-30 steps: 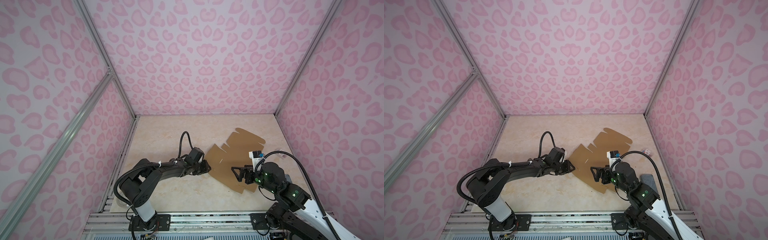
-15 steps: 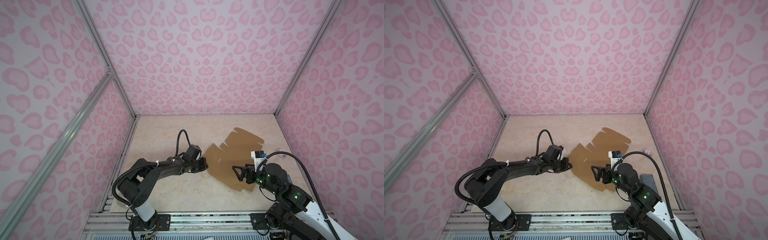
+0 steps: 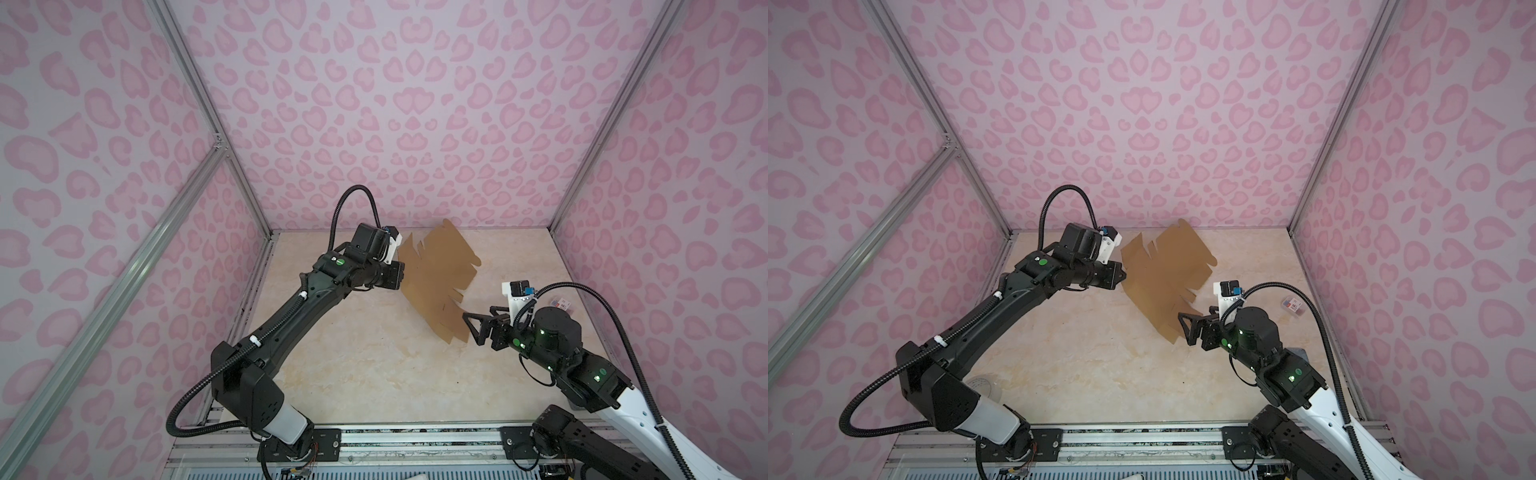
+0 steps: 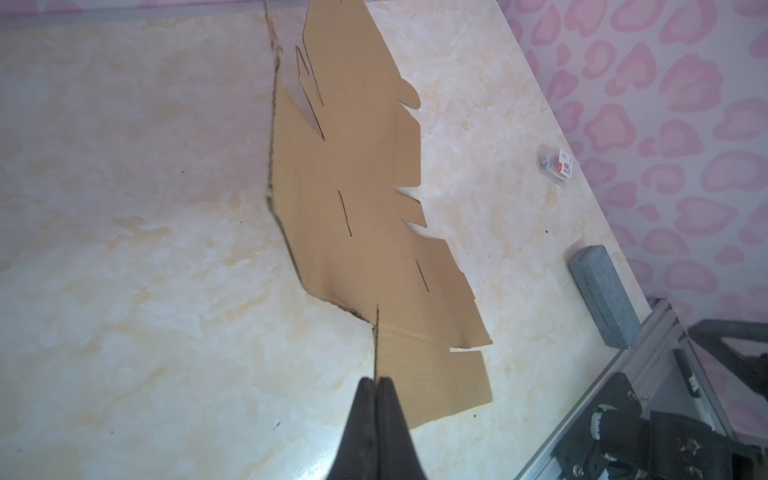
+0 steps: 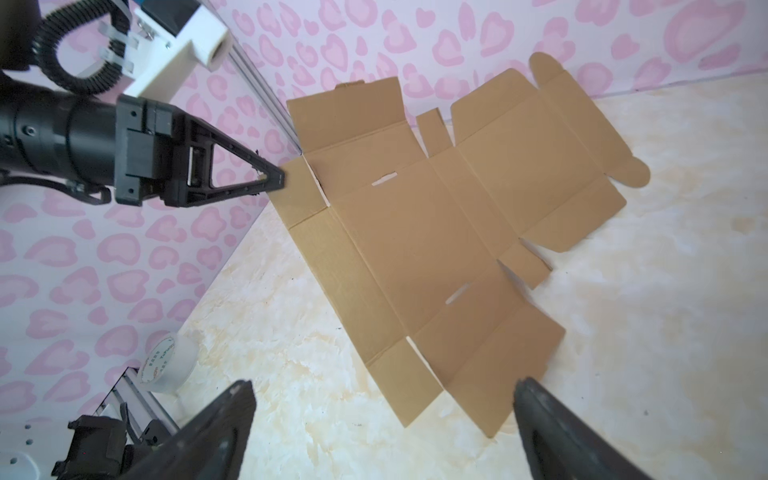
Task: Fold the paper box
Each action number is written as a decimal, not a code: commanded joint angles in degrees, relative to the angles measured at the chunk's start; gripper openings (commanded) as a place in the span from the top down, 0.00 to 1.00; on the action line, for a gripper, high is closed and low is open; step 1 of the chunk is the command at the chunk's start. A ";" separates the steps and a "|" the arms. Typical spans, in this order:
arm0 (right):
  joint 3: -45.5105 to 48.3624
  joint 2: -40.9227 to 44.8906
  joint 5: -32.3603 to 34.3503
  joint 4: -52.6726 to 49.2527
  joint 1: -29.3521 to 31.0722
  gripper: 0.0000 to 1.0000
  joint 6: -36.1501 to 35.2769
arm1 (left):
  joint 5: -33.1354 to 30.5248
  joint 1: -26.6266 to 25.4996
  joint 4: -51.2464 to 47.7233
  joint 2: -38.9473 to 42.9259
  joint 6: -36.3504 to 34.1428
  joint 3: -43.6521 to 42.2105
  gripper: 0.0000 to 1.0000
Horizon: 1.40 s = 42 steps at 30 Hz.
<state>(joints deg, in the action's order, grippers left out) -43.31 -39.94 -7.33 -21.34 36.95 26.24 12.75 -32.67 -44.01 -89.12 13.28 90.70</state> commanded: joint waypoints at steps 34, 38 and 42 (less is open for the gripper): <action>-22.08 -1.84 12.64 -17.38 -0.03 0.03 -13.86 | 13.61 -11.51 -26.38 1.42 -45.40 24.23 0.96; -19.08 -2.27 10.44 -17.55 -0.04 0.02 -12.87 | 15.61 -6.19 -23.43 -4.24 -45.85 24.64 0.96; -15.04 -1.91 8.26 -16.03 -0.08 0.02 -10.95 | 15.45 -2.30 -18.46 -9.92 -45.74 23.56 0.95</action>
<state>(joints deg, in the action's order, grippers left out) -60.14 -42.09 3.31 -38.68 36.93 13.45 26.98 -36.58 -67.59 -96.75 -31.31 114.69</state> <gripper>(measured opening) 0.977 0.058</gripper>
